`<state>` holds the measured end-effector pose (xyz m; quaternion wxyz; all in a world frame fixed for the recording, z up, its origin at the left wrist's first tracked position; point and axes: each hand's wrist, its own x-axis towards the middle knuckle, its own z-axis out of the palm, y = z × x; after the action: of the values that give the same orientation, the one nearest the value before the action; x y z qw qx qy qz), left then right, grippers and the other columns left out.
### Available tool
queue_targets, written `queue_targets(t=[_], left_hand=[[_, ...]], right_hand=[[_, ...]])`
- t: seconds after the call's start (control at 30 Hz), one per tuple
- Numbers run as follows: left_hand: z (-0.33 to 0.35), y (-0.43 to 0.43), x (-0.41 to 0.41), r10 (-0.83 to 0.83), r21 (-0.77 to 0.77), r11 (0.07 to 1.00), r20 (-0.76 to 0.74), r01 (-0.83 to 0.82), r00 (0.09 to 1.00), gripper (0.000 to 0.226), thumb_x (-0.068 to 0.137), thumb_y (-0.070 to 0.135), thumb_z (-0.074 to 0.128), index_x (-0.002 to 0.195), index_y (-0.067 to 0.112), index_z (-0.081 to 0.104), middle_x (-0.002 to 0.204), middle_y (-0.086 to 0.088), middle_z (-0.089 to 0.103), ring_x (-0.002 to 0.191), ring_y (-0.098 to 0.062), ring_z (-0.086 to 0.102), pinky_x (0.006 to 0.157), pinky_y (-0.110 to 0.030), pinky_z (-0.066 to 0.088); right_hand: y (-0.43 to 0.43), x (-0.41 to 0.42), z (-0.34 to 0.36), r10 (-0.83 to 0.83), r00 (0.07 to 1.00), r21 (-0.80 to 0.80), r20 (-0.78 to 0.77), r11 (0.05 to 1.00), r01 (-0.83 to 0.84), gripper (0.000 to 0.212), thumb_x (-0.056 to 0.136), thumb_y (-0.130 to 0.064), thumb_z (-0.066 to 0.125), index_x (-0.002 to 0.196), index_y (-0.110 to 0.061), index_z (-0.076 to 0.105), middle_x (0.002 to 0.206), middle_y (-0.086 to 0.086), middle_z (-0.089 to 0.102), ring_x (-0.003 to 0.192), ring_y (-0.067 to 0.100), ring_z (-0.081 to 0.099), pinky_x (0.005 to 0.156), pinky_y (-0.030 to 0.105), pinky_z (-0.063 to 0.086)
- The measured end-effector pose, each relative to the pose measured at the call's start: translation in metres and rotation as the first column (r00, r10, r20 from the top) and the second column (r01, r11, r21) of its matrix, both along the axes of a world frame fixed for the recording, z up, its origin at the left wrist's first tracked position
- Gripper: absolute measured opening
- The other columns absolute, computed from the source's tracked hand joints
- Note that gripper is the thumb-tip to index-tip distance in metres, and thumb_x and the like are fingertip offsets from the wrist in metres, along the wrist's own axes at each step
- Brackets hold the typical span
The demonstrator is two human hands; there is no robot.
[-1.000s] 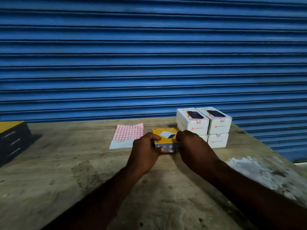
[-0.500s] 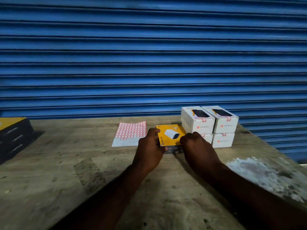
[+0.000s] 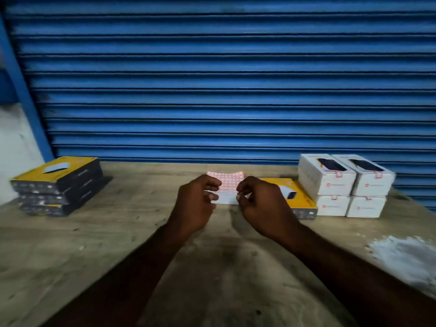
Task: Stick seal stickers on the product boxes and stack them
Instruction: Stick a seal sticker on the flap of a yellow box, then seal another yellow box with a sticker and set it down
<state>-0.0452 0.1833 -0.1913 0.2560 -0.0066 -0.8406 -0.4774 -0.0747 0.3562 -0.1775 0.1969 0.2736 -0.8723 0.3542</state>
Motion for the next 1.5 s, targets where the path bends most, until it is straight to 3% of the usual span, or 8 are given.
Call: queue_targets(t=[0.13, 0.27, 0.4, 0.67, 0.87, 1.03, 1.3, 1.5], left_hand=[[0.008, -0.062, 0.038, 0.193, -0.276, 0.94, -0.055, -0.201, 0.98, 0.035, 0.082, -0.011, 0.064, 0.105, 0.015, 0.07, 0.098, 0.004, 0.07, 0.082, -0.001, 0.063, 0.075, -0.001, 0.044], [0.009, -0.125, 0.074, 0.325, -0.398, 0.861, -0.05, -0.317, 0.945, 0.03, 0.087, 0.003, 0.067, 0.11, 0.023, 0.067, 0.104, 0.008, 0.068, 0.088, -0.007, 0.064, 0.083, -0.024, 0.052], [0.004, -0.188, 0.106, 0.465, -0.285, 0.821, -0.167, -0.494, 0.869, 0.025, 0.086, 0.007, 0.071, 0.108, 0.016, 0.069, 0.106, 0.0, 0.07, 0.094, -0.015, 0.066, 0.074, -0.012, 0.042], [0.014, -0.29, 0.123, 0.732, -0.098, 0.658, -0.146, -0.746, 0.665, 0.046, 0.085, 0.023, 0.059, 0.128, 0.007, 0.059, 0.12, -0.023, 0.061, 0.117, -0.04, 0.055, 0.099, -0.045, 0.042], [0.009, -0.316, 0.116, 0.708, 0.008, 0.705, 0.047, -0.709, 0.704, 0.036, 0.099, 0.03, 0.055, 0.132, 0.015, 0.056, 0.127, -0.011, 0.066, 0.121, -0.03, 0.058, 0.101, -0.037, 0.042], [0.003, -0.31, 0.12, 0.68, -0.059, 0.723, -0.111, -0.688, 0.725, 0.032, 0.094, 0.012, 0.061, 0.126, 0.017, 0.063, 0.118, -0.005, 0.071, 0.111, -0.026, 0.065, 0.095, -0.031, 0.045], [0.0, -0.267, 0.119, 0.518, -0.153, 0.799, -0.315, -0.581, 0.795, 0.059, 0.076, 0.005, 0.077, 0.13, 0.019, 0.059, 0.12, -0.003, 0.065, 0.106, -0.017, 0.064, 0.089, -0.029, 0.05], [0.022, -0.193, 0.094, 0.379, -0.113, 0.874, -0.45, -0.473, 0.808, 0.06, 0.078, 0.015, 0.083, 0.131, 0.022, 0.057, 0.118, -0.004, 0.05, 0.097, -0.003, 0.054, 0.082, -0.005, 0.043]], right_hand=[[-0.059, 0.011, -0.002, 0.162, 0.984, -0.044, 0.076, 0.986, -0.159, 0.009, 0.086, -0.018, 0.065, 0.094, -0.022, 0.066, 0.08, -0.011, 0.067, 0.068, 0.004, 0.06, 0.068, 0.016, 0.041], [-0.124, 0.024, -0.006, 0.29, 0.947, -0.074, 0.137, 0.957, -0.282, 0.014, 0.086, -0.02, 0.067, 0.1, -0.02, 0.067, 0.088, -0.008, 0.071, 0.075, 0.006, 0.064, 0.072, 0.018, 0.048], [-0.197, 0.032, -0.007, 0.364, 0.92, -0.101, 0.144, 0.93, -0.352, 0.019, 0.084, -0.017, 0.07, 0.102, -0.016, 0.067, 0.091, -0.002, 0.074, 0.072, 0.006, 0.059, 0.065, 0.001, 0.037], [-0.328, 0.043, 0.0, 0.481, 0.873, -0.116, 0.085, 0.875, -0.471, 0.06, 0.08, -0.029, 0.077, 0.134, -0.021, 0.052, 0.121, 0.012, 0.061, 0.11, 0.025, 0.058, 0.086, 0.025, 0.043], [-0.369, 0.037, -0.005, 0.479, 0.869, -0.096, 0.122, 0.877, -0.47, 0.061, 0.081, -0.024, 0.076, 0.138, -0.02, 0.053, 0.125, 0.012, 0.06, 0.115, 0.025, 0.055, 0.082, 0.015, 0.032], [-0.374, 0.035, -0.014, 0.445, 0.886, -0.262, 0.127, 0.877, -0.403, 0.064, 0.076, -0.016, 0.078, 0.135, -0.02, 0.055, 0.129, 0.01, 0.06, 0.117, 0.026, 0.057, 0.1, 0.033, 0.046], [-0.316, 0.033, -0.01, 0.367, 0.925, -0.426, -0.098, 0.824, -0.373, 0.056, 0.068, 0.0, 0.077, 0.122, -0.013, 0.065, 0.117, 0.01, 0.064, 0.102, 0.022, 0.062, 0.091, 0.04, 0.054], [-0.213, 0.012, 0.026, 0.344, 0.919, -0.272, -0.193, 0.881, -0.387, 0.045, 0.072, -0.026, 0.085, 0.113, -0.02, 0.067, 0.105, 0.0, 0.059, 0.091, 0.007, 0.057, 0.08, 0.015, 0.048]])
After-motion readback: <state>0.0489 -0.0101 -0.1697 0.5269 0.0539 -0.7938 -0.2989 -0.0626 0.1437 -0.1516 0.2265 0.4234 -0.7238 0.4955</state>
